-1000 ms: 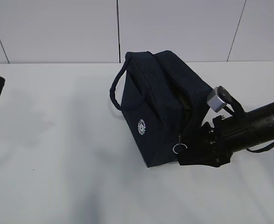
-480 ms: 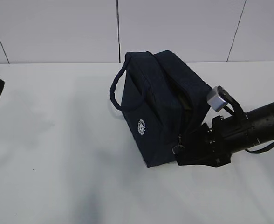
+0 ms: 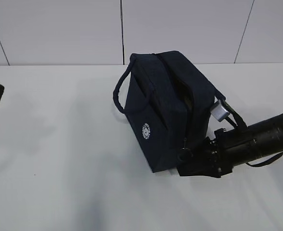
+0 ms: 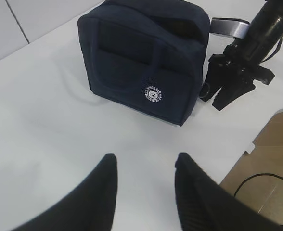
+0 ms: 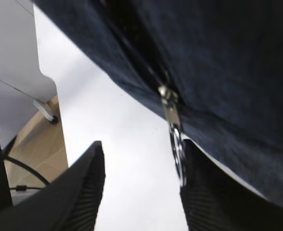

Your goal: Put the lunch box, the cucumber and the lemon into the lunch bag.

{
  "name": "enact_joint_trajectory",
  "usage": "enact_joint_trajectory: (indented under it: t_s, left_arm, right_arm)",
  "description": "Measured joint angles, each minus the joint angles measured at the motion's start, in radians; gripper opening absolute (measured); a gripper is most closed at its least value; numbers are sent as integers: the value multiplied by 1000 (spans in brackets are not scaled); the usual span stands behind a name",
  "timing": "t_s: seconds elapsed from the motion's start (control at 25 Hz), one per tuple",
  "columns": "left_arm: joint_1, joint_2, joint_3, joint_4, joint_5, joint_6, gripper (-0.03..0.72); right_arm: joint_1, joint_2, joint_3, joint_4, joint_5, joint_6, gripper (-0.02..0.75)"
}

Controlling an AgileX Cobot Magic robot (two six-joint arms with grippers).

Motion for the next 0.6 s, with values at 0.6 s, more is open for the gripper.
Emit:
enact_joint_trajectory:
  t_s: [0.6]
  left_arm:
    - [0, 0, 0, 0, 9, 0, 291]
  right_arm:
    - [0, 0, 0, 49, 32, -15, 357]
